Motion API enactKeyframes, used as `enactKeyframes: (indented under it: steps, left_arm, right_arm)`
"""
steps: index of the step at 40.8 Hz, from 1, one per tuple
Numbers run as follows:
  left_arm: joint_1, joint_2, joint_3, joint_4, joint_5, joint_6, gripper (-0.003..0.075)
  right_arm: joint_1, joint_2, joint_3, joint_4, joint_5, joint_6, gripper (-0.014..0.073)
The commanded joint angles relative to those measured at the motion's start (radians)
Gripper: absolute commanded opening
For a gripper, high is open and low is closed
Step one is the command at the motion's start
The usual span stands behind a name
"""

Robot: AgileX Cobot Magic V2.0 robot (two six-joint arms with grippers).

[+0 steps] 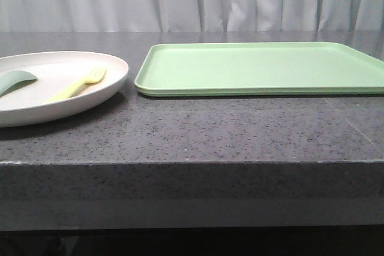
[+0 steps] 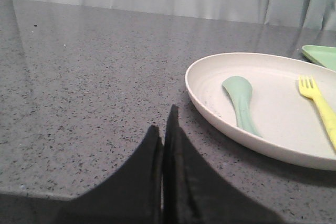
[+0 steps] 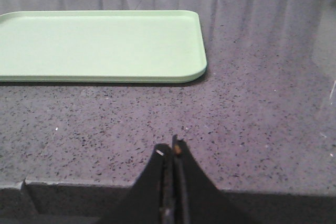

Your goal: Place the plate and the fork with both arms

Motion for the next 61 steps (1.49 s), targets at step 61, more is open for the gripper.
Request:
enactKeyframes:
  steps: [61]
  left_arm:
    - [-0.001,-0.020,0.003,-0.002,-0.276,0.000,-0.0018]
  right_arm:
    - [0.001,-0.018,-0.003,0.064,-0.091,0.000,-0.0069]
